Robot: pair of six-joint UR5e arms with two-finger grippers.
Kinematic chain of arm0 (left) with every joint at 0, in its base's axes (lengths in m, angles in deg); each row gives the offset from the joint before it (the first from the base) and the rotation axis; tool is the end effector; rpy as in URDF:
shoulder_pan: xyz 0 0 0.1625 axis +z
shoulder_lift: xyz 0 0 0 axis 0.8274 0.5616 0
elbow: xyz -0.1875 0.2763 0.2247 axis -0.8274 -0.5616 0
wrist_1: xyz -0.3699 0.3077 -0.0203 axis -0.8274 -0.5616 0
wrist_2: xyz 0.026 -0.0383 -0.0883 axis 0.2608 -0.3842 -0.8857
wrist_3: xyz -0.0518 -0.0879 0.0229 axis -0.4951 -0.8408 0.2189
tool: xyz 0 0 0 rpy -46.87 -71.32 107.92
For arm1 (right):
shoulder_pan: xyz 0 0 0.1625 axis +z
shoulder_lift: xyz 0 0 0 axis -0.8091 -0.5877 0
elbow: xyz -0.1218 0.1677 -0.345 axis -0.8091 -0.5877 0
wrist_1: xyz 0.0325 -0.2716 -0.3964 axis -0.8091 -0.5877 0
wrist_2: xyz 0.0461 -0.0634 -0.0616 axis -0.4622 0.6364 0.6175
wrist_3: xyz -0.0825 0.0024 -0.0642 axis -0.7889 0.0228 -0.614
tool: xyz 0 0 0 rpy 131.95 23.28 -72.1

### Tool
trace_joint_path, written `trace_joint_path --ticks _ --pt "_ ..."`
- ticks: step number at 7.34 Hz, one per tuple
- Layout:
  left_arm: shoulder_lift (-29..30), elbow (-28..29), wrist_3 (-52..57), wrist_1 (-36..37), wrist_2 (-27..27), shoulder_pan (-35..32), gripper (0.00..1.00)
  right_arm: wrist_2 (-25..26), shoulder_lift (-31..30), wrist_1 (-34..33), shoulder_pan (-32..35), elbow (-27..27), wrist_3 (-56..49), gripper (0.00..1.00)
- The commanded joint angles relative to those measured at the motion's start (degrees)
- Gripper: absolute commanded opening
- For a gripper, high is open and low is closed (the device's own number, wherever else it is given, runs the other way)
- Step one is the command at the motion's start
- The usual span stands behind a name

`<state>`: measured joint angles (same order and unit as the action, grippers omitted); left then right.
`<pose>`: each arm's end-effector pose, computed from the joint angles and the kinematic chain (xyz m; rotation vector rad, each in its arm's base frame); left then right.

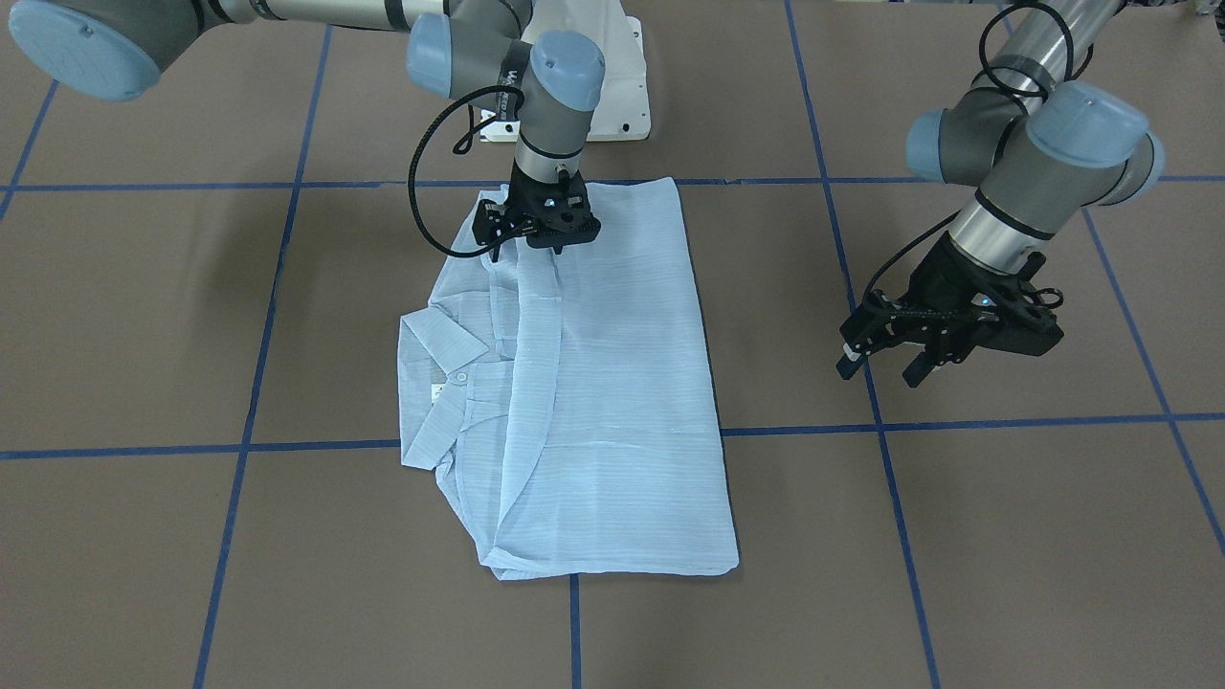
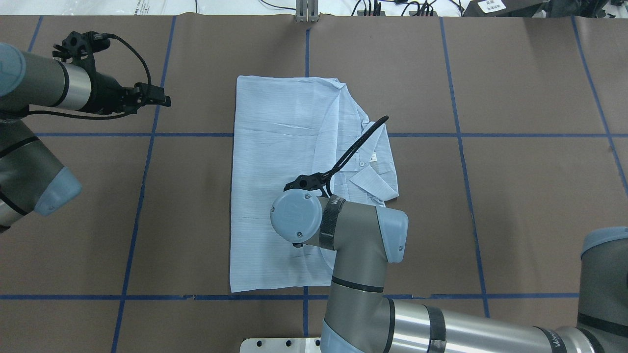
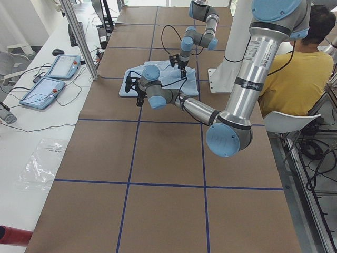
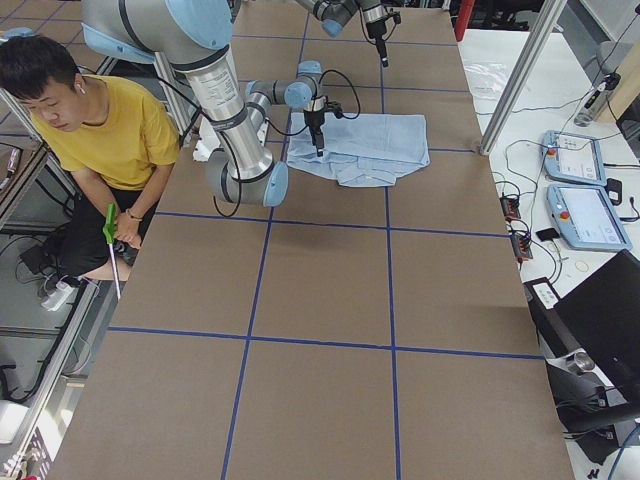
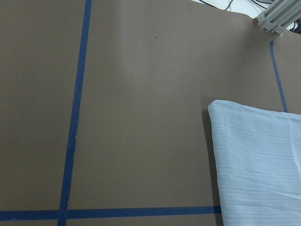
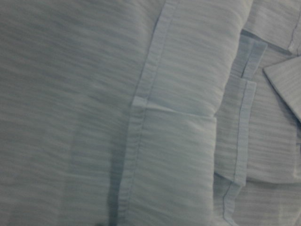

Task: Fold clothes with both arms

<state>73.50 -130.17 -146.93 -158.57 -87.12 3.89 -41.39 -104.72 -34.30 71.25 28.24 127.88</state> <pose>0.3496 -0.5904 0.3301 0.3534 1.1202 -0.2112 -0.6782 -0.3448 0.1637 0.1786 -0.5157 -0.2416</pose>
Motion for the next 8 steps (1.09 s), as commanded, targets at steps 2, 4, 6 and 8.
trace_joint_path --ticks 2,4,6,8 --pt "-0.1 -0.1 -0.1 0.0 0.0 0.0 1.00 -0.3 0.1 -4.3 1.7 0.1 -1.7 1.00" --pt "-0.2 -0.7 -0.4 0.0 0.0 0.0 1.00 -0.4 -2.3 -7.7 2.8 4.0 -3.4 1.00" --pt "-0.4 -1.3 -0.4 0.0 0.1 0.0 1.00 -0.4 -9.7 -8.5 3.2 11.8 -3.4 1.00" --pt "-0.5 -1.8 -0.5 0.1 0.1 0.0 1.00 -0.5 -18.6 -10.0 3.7 21.4 -3.4 1.00"
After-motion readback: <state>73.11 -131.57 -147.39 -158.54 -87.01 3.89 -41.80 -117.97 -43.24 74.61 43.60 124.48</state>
